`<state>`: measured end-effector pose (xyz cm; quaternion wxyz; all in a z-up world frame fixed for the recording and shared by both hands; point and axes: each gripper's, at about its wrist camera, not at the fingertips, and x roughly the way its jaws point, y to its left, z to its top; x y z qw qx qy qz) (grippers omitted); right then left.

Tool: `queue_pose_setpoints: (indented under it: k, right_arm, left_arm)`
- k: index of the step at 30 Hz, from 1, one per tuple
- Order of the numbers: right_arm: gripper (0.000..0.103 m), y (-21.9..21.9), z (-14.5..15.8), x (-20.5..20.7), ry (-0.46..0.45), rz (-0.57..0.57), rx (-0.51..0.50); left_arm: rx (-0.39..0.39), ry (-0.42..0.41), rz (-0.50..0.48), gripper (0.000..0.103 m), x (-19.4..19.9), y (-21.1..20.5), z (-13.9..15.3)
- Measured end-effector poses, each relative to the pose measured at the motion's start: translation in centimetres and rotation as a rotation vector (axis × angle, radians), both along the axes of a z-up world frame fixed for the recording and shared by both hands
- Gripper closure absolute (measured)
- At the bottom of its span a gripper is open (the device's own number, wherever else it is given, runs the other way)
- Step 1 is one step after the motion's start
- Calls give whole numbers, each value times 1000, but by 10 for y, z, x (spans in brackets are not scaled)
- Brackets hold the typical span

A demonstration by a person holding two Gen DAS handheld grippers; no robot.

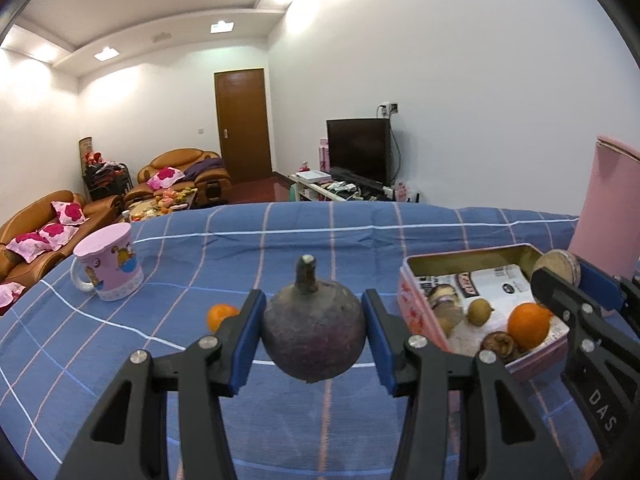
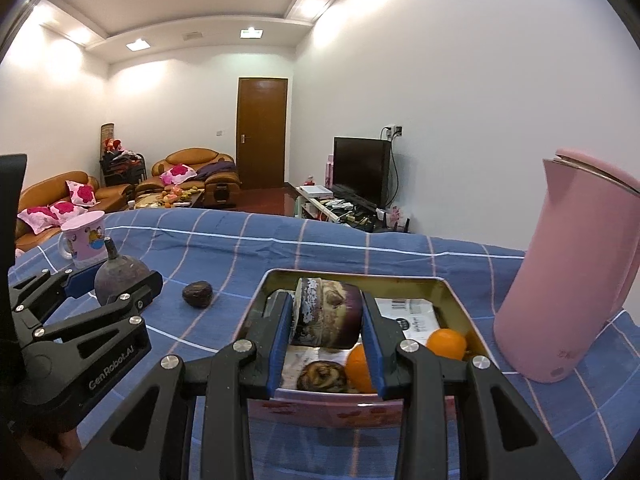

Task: Organize fruits
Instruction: 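Carry the mangosteen and can together over the tin box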

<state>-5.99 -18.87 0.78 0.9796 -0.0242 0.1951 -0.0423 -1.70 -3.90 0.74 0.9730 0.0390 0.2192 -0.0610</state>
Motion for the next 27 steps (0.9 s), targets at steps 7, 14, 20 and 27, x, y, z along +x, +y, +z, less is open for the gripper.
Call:
queue_pose_setpoints:
  k: [7,14,20,27]
  right_arm:
    - [67,-22,3,-2,-8,-42,14]
    - [67,-43,6,-3,-17,-82,15]
    - [67,-67,6,-2,-19,-134,26]
    - [67,-86,7,1,-17,-180,39]
  left_arm:
    - [1,-8,-38,52,-3,-23,1]
    - [2,-11,-67,52,-5,-44,1]
    - [6,-15,-98,52,-6,-62,2]
    - [7,-17,-141,52,-3,-89,5]
